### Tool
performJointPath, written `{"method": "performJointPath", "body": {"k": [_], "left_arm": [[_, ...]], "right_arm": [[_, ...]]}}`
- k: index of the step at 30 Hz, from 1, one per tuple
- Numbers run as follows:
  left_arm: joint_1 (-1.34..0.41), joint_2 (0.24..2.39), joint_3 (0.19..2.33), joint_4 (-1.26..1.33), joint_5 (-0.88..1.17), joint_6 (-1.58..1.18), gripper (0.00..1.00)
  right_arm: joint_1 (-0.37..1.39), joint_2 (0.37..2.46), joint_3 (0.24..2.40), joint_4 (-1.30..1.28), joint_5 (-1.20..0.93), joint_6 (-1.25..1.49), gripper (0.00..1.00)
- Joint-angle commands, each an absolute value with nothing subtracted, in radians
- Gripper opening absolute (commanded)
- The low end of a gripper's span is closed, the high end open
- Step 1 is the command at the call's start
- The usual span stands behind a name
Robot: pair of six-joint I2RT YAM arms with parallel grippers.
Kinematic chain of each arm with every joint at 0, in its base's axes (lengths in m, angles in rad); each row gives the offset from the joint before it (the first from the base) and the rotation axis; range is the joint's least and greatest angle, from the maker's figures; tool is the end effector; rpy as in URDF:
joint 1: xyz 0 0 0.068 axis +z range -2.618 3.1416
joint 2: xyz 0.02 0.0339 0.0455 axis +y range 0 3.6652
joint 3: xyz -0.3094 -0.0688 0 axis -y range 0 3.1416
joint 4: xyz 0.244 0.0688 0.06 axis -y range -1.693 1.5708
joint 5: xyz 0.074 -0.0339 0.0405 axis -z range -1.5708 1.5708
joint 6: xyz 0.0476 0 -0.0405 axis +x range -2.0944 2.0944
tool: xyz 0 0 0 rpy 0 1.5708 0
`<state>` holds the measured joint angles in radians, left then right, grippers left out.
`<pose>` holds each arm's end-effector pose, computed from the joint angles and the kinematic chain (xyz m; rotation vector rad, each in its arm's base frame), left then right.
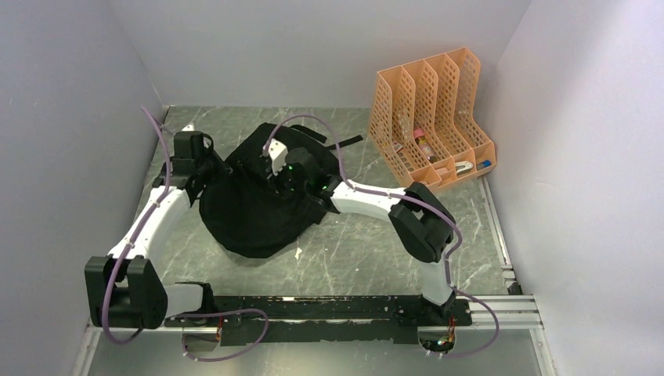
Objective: Pack the student bag
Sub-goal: Place the stationery in the student bag, then zip the student bag at the center of the board.
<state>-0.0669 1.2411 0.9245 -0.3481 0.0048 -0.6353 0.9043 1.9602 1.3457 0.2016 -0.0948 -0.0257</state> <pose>0.2655 -0.0180 0.3123 -0.6322 2.1737 -0.3841 0.2948 0.3821 0.2594 -0.9722 1.7967 0.6553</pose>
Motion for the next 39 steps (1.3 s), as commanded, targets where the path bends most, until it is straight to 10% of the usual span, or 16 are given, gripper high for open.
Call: {"method": "performJointPath", "body": {"k": [1,10,39], "left_arm": [[-0.005,1.293,0.921,-0.386,-0.019,-0.622,0.17],[0.056,1.314,0.89,-0.361,-0.009,-0.607,0.16],[0.062,1.333,0.822,-0.248,0.2,-0.576,0.11]], "right_arm": [[0.959,1.981,1.346,0.141,-0.142,-0.057,0.1],[0.96,2.033,1.374,0.088,-0.101,-0.071,0.33],[0.888,2.061,1.668,0.201,0.095,0.578,0.56]]}}
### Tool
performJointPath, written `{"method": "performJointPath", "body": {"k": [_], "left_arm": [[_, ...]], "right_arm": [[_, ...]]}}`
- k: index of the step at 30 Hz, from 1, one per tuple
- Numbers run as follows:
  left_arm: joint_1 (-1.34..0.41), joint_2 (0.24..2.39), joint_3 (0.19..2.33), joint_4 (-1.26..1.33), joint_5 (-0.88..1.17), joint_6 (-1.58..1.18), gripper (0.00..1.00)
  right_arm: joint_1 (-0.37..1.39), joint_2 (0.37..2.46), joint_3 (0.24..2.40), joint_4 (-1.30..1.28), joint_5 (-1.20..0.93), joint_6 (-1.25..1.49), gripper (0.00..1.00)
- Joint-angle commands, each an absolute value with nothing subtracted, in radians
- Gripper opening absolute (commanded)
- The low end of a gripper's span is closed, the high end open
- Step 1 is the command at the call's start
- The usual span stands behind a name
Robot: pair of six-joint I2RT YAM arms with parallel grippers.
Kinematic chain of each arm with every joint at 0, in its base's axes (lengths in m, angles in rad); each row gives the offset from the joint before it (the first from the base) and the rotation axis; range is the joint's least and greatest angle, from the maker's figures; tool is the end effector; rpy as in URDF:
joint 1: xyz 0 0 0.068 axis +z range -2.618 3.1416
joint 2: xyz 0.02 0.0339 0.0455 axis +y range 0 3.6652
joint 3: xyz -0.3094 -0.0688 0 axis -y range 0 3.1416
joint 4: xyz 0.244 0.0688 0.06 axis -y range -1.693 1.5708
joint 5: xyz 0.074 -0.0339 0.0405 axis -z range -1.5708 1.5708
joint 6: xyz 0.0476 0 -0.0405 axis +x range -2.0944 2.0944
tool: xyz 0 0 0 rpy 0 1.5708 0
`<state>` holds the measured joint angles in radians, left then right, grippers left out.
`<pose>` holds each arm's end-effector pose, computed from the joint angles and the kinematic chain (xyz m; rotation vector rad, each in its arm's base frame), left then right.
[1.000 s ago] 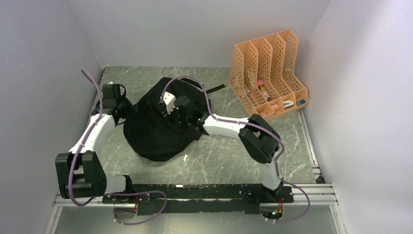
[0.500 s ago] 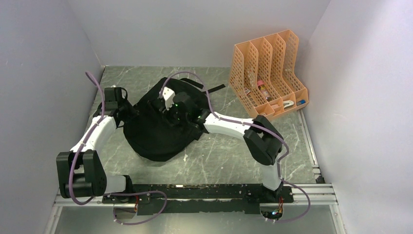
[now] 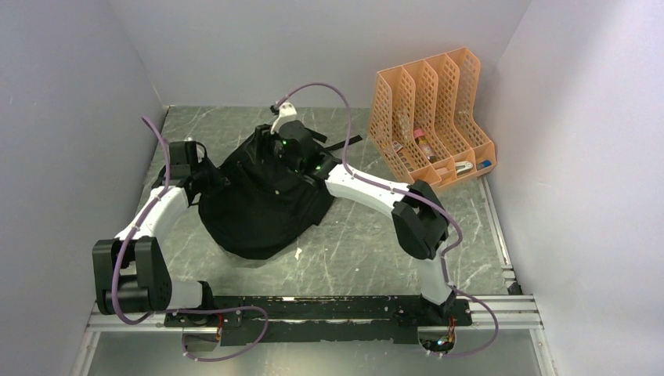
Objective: Pack the student bag
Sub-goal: Zip the student bag at the center of the board.
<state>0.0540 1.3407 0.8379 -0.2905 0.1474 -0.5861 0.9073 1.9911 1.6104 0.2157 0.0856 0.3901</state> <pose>0.2771 0.0080 0.2634 -0.6845 2.2954 -0.4284 0.3203 0.4031 0.3411 -0.4008 1.7728 0.8677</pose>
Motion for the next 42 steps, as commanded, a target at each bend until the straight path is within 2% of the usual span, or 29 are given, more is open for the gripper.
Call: {"method": "performJointPath", "body": {"k": [1,24,42], "left_arm": [[0.061,1.334,0.82,-0.246,0.202,-0.576,0.11],[0.061,1.325,0.812,-0.233,0.222,-0.582,0.11],[0.061,1.326,0.81,-0.225,0.247,-0.584,0.11]], "right_arm": [[0.888,2.075,1.685,0.19,0.095,0.597,0.56],[0.888,2.23,1.755,0.232,0.027,0.714,0.53],[0.885,2.312,1.81,0.281,0.004,0.726,0.41]]}}
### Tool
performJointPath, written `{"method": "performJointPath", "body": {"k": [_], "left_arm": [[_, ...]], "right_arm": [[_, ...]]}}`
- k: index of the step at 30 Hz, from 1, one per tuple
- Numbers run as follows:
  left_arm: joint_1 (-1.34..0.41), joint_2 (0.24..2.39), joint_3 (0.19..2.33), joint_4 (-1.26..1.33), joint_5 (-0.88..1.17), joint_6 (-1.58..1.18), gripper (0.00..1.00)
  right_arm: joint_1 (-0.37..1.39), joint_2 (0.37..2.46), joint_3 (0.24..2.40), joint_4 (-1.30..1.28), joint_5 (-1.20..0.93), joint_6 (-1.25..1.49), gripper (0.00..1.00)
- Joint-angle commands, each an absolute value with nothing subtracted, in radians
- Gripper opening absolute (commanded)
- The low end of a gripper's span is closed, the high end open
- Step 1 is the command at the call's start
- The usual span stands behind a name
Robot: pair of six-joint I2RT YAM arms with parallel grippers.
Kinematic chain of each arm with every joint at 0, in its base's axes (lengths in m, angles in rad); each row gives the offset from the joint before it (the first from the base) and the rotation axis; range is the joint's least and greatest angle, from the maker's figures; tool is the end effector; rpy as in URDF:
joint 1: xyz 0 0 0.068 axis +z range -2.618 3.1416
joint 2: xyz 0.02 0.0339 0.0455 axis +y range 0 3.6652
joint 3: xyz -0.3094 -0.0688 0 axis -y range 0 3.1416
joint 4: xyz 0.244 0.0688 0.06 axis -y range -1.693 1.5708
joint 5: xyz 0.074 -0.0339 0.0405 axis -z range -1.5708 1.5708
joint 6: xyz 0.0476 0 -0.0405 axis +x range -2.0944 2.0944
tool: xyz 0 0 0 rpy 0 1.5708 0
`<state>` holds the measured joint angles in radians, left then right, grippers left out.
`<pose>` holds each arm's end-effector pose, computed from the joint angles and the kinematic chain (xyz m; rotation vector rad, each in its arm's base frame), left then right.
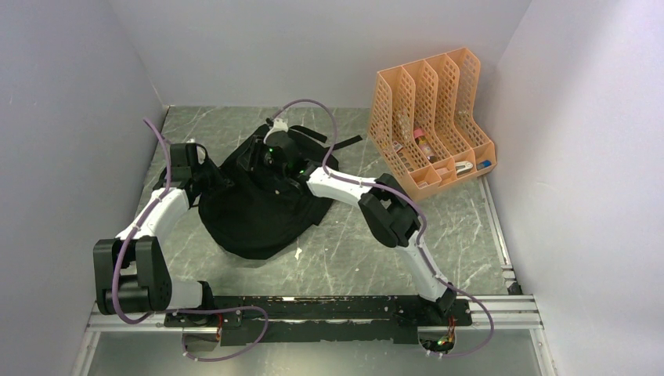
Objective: Pack the student bag
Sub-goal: Zip the student bag at the center of the board.
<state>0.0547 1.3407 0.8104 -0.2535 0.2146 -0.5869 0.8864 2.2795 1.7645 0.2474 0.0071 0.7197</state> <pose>0.2758 0.0049 0.2580 -0.6517 2.2999 -0.5089 0.3673 0.4496 0.2483 -0.1603 1.9835 1.0871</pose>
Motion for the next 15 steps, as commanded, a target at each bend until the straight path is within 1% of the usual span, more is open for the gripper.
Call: {"method": "performJointPath", "body": {"k": [1,15], "left_arm": [[0.062,1.325,0.811,-0.227,0.248,-0.584,0.11],[0.061,1.322,0.813,-0.233,0.25,-0.583,0.1]], "right_arm": [[0.885,2.316,1.815,0.281,0.004,0.726,0.41],[0.879,2.346,1.834,0.278,-0.014,0.733,0.26]]}}
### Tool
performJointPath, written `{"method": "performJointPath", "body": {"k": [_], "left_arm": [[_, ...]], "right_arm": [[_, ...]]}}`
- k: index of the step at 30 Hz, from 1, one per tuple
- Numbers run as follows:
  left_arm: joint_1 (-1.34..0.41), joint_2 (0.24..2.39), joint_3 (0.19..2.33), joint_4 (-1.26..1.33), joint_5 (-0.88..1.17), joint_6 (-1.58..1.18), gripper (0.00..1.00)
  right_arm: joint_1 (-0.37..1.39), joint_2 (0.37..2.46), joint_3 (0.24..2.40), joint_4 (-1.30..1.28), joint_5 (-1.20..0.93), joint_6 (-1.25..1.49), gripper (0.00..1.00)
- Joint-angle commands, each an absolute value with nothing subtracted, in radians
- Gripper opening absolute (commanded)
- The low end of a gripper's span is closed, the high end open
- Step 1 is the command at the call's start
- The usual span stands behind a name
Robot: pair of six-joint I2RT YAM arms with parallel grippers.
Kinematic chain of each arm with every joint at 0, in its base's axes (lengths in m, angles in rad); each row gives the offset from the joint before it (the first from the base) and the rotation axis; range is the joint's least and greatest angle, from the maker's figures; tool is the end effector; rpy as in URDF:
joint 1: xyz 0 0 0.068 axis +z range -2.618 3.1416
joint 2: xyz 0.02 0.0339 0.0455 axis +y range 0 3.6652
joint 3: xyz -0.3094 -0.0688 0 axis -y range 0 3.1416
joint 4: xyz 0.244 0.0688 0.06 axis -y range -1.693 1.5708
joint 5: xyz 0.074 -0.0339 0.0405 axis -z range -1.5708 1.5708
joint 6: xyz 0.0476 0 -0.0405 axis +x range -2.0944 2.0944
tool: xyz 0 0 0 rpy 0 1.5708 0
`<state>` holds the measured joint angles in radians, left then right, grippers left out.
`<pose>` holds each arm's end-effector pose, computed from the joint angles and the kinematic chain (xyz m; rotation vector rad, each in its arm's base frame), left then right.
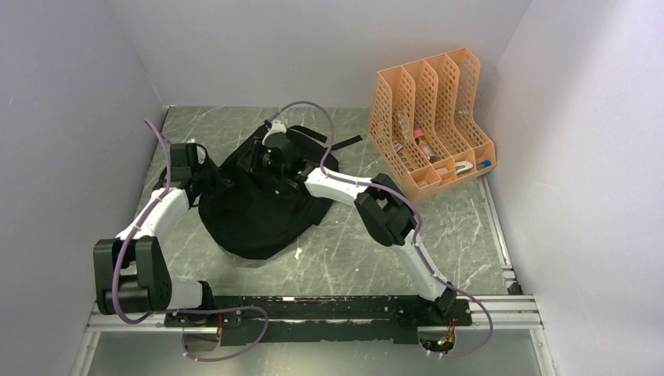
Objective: Pack the student bag
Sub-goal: Zip the student bag at the center of the board.
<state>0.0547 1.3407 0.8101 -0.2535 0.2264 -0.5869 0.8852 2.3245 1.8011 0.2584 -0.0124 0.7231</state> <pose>0.2757 0.0044 0.2580 -0.6463 2.3023 -0.5227 0.3734 0.4574 0.2373 -0.1708 1.9856 1.1063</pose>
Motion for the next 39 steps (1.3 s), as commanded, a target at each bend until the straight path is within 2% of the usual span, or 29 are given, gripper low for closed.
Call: {"method": "performJointPath", "body": {"k": [1,5,7,8,24,27,29,31,34,39], "left_arm": [[0.061,1.322,0.813,-0.233,0.25,-0.584,0.1],[0.061,1.318,0.812,-0.238,0.243,-0.582,0.1],[0.062,1.318,0.814,-0.241,0.239,-0.581,0.1],[0.061,1.316,0.816,-0.243,0.237,-0.582,0.1],[0.108,1.271,0.89,-0.3,0.235,-0.735,0.27],[0.11,1.288,0.907,-0.301,0.226,-0.756,0.37],[0.112,1.303,0.92,-0.302,0.228,-0.769,0.51],[0.112,1.316,0.928,-0.284,0.247,-0.782,0.58],[0.112,1.332,0.937,-0.248,0.286,-0.809,0.64],[0.112,1.357,0.95,-0.224,0.321,-0.841,0.65]], "right_arm": [[0.878,2.347,1.836,0.278,-0.013,0.732,0.25],[0.874,2.349,1.835,0.284,-0.008,0.723,0.13],[0.873,2.345,1.831,0.287,-0.006,0.716,0.02],[0.872,2.342,1.826,0.292,-0.005,0.713,0.0],[0.87,2.226,1.662,0.421,-0.054,0.602,0.0],[0.867,2.192,1.608,0.482,-0.079,0.566,0.0],[0.866,2.176,1.577,0.521,-0.102,0.545,0.0],[0.865,2.16,1.555,0.55,-0.117,0.527,0.0],[0.865,2.142,1.525,0.589,-0.158,0.495,0.0],[0.865,2.118,1.488,0.605,-0.195,0.425,0.0]]}}
